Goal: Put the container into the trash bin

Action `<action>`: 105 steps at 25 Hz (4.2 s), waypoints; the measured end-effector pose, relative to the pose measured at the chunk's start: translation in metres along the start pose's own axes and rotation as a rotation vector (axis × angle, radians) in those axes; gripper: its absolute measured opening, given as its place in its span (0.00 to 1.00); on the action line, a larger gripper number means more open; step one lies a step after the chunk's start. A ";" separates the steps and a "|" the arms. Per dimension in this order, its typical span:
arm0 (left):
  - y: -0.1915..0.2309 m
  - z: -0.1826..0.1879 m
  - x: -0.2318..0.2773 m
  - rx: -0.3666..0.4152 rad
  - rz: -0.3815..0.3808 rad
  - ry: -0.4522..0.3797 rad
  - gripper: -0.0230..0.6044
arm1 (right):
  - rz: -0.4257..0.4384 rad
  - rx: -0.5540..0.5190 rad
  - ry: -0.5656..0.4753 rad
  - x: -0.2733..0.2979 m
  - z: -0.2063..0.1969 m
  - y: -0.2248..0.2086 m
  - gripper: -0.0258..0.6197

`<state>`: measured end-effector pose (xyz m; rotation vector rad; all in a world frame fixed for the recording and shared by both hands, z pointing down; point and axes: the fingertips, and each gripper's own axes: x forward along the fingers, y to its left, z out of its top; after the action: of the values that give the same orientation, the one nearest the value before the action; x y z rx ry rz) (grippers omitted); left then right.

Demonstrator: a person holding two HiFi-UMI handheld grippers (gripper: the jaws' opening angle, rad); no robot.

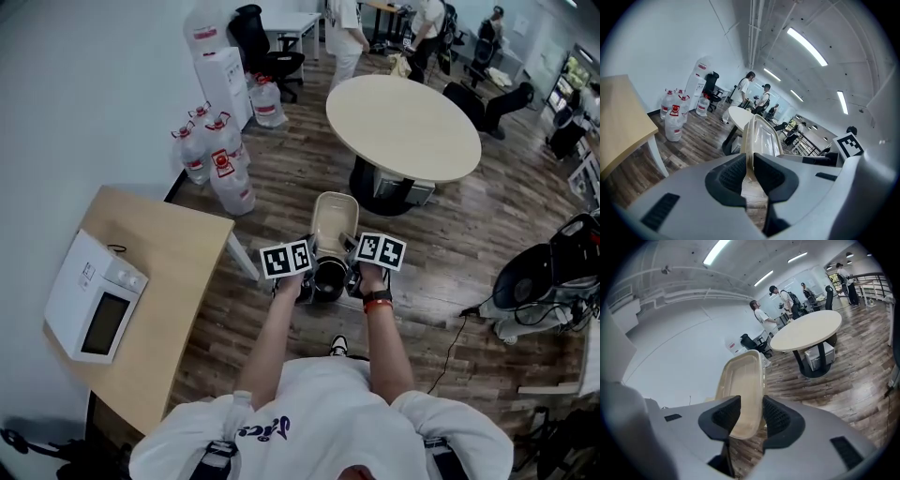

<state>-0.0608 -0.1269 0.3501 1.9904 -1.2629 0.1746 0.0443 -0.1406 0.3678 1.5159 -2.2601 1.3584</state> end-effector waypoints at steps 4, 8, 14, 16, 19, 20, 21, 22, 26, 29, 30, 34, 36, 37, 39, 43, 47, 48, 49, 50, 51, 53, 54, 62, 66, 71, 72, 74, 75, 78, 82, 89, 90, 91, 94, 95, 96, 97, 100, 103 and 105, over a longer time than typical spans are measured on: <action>-0.015 0.002 0.028 -0.003 0.010 0.001 0.14 | 0.007 0.002 0.016 0.004 0.021 -0.025 0.30; -0.025 0.007 0.052 -0.008 0.022 -0.007 0.14 | 0.014 -0.008 0.030 0.010 0.040 -0.043 0.30; -0.027 -0.001 0.077 -0.010 0.074 -0.010 0.13 | 0.023 0.000 0.046 0.017 0.044 -0.069 0.29; -0.021 -0.007 0.081 -0.025 0.096 0.001 0.13 | 0.021 0.002 0.069 0.025 0.038 -0.073 0.29; -0.004 -0.014 0.089 -0.049 0.119 0.022 0.13 | 0.012 0.007 0.100 0.041 0.027 -0.078 0.29; 0.004 -0.016 0.093 -0.055 0.122 0.032 0.13 | 0.008 0.013 0.111 0.049 0.023 -0.080 0.29; 0.012 -0.019 0.096 -0.061 0.124 0.043 0.13 | 0.003 0.020 0.122 0.058 0.018 -0.083 0.29; 0.020 -0.022 0.100 -0.068 0.124 0.054 0.13 | -0.001 0.028 0.134 0.067 0.013 -0.085 0.29; 0.052 -0.039 0.117 -0.091 0.130 0.097 0.13 | -0.026 0.025 0.174 0.101 -0.004 -0.097 0.29; 0.076 -0.051 0.134 -0.117 0.133 0.133 0.13 | -0.057 0.023 0.198 0.122 -0.017 -0.108 0.29; 0.082 -0.056 0.139 -0.129 0.134 0.145 0.13 | -0.069 0.027 0.207 0.128 -0.022 -0.112 0.29; 0.102 -0.076 0.151 -0.146 0.147 0.195 0.13 | -0.096 0.068 0.243 0.144 -0.045 -0.128 0.29; 0.112 -0.085 0.158 -0.161 0.145 0.217 0.13 | -0.109 0.080 0.257 0.152 -0.054 -0.135 0.29; 0.117 -0.090 0.160 -0.167 0.147 0.229 0.13 | -0.115 0.083 0.266 0.156 -0.060 -0.138 0.29; 0.124 -0.101 0.164 -0.176 0.156 0.252 0.13 | -0.124 0.091 0.287 0.162 -0.070 -0.145 0.29; 0.135 -0.118 0.177 -0.189 0.167 0.289 0.13 | -0.138 0.102 0.324 0.174 -0.083 -0.162 0.29; 0.149 -0.128 0.191 -0.193 0.175 0.310 0.13 | -0.143 0.121 0.342 0.192 -0.092 -0.175 0.28; 0.152 -0.131 0.194 -0.193 0.177 0.317 0.13 | -0.142 0.128 0.345 0.196 -0.095 -0.178 0.29; 0.155 -0.134 0.197 -0.194 0.180 0.325 0.13 | -0.142 0.134 0.348 0.199 -0.098 -0.181 0.28; 0.157 -0.138 0.200 -0.195 0.185 0.334 0.13 | -0.143 0.137 0.352 0.202 -0.102 -0.185 0.28; 0.160 -0.141 0.203 -0.196 0.191 0.343 0.13 | -0.144 0.139 0.357 0.205 -0.105 -0.188 0.28; 0.168 -0.147 0.211 -0.199 0.202 0.355 0.13 | -0.144 0.142 0.371 0.214 -0.110 -0.196 0.28; 0.172 -0.151 0.214 -0.203 0.206 0.360 0.13 | -0.142 0.143 0.379 0.219 -0.113 -0.198 0.28; 0.198 -0.180 0.239 -0.229 0.209 0.407 0.13 | -0.164 0.164 0.418 0.246 -0.139 -0.227 0.28; 0.215 -0.197 0.254 -0.238 0.214 0.428 0.13 | -0.180 0.166 0.432 0.262 -0.153 -0.242 0.27; 0.230 -0.216 0.273 -0.237 0.214 0.459 0.13 | -0.197 0.191 0.440 0.277 -0.169 -0.263 0.28; 0.233 -0.219 0.278 -0.238 0.210 0.464 0.13 | -0.199 0.204 0.439 0.281 -0.172 -0.267 0.28; 0.240 -0.222 0.287 -0.237 0.205 0.471 0.13 | -0.203 0.225 0.435 0.290 -0.176 -0.275 0.27; 0.244 -0.224 0.292 -0.233 0.203 0.475 0.13 | -0.205 0.230 0.433 0.295 -0.178 -0.279 0.27; 0.255 -0.232 0.306 -0.223 0.199 0.490 0.13 | -0.207 0.222 0.435 0.309 -0.184 -0.290 0.27; 0.268 -0.252 0.325 -0.225 0.193 0.517 0.13 | -0.210 0.198 0.453 0.325 -0.195 -0.310 0.27; 0.289 -0.280 0.358 -0.202 0.178 0.552 0.13 | -0.222 0.241 0.459 0.350 -0.216 -0.345 0.27; 0.292 -0.284 0.364 -0.199 0.176 0.557 0.13 | -0.222 0.251 0.459 0.354 -0.220 -0.351 0.27; 0.294 -0.290 0.369 -0.196 0.174 0.564 0.13 | -0.223 0.259 0.460 0.357 -0.224 -0.357 0.27; 0.302 -0.307 0.383 -0.195 0.172 0.587 0.13 | -0.229 0.266 0.469 0.366 -0.237 -0.375 0.27; 0.306 -0.313 0.388 -0.196 0.173 0.596 0.13 | -0.232 0.263 0.474 0.370 -0.241 -0.381 0.27; 0.310 -0.319 0.392 -0.196 0.174 0.605 0.13 | -0.235 0.261 0.480 0.375 -0.246 -0.387 0.27; 0.315 -0.325 0.395 -0.199 0.176 0.614 0.13 | -0.239 0.259 0.487 0.379 -0.251 -0.391 0.27; 0.328 -0.342 0.401 -0.216 0.180 0.631 0.13 | -0.243 0.272 0.504 0.389 -0.268 -0.401 0.27; 0.341 -0.356 0.408 -0.225 0.186 0.646 0.13 | -0.238 0.289 0.514 0.400 -0.282 -0.411 0.27; 0.348 -0.366 0.416 -0.226 0.187 0.660 0.13 | -0.243 0.305 0.518 0.407 -0.291 -0.420 0.27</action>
<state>-0.0404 -0.2625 0.9898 1.4402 -0.9736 0.6872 0.0625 -0.2606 1.0096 1.2602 -1.5649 1.8157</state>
